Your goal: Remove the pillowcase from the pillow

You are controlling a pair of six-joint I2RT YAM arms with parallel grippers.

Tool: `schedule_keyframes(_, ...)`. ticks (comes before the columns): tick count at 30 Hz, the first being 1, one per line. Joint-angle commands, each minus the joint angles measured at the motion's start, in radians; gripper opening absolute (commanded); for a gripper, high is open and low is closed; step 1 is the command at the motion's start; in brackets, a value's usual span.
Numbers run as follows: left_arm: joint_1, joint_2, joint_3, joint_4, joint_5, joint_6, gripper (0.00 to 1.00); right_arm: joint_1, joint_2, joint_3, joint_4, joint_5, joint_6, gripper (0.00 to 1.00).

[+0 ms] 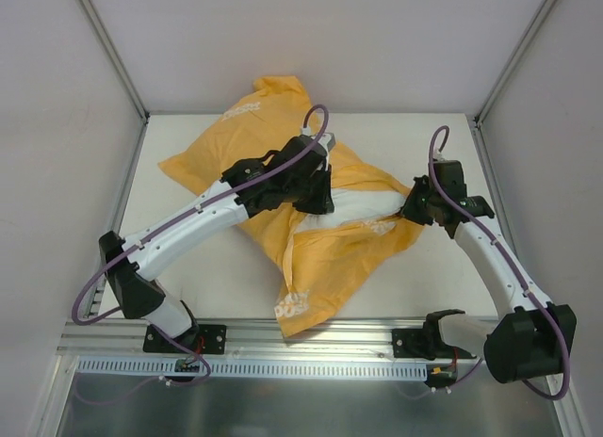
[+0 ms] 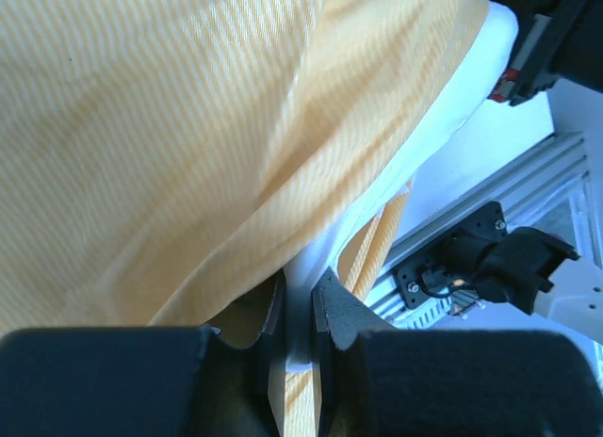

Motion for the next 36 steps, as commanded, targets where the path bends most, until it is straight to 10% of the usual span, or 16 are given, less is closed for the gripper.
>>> schedule_keyframes(1,0.031,-0.128,0.009,0.016,0.044,-0.024,0.0,-0.031,-0.014,-0.025,0.036,0.059,-0.005,0.01)
schedule_keyframes(16,0.06,-0.048,0.11,0.14,0.158,-0.1,0.0,0.175,0.04,-0.353,0.473,-0.211,0.265,0.01)
schedule_keyframes(18,0.069,-0.027,0.131,0.145,0.162,-0.11,0.0,0.173,-0.039,-0.348,0.394,-0.18,0.233,0.12)
schedule_keyframes(22,0.083,0.018,0.142,0.152,0.181,-0.126,0.0,0.152,-0.204,-0.289,0.214,-0.069,0.145,0.77)
schedule_keyframes(36,0.103,0.14,0.147,0.197,0.204,-0.162,0.0,0.135,-0.474,-0.112,-0.07,-0.004,0.06,0.92)
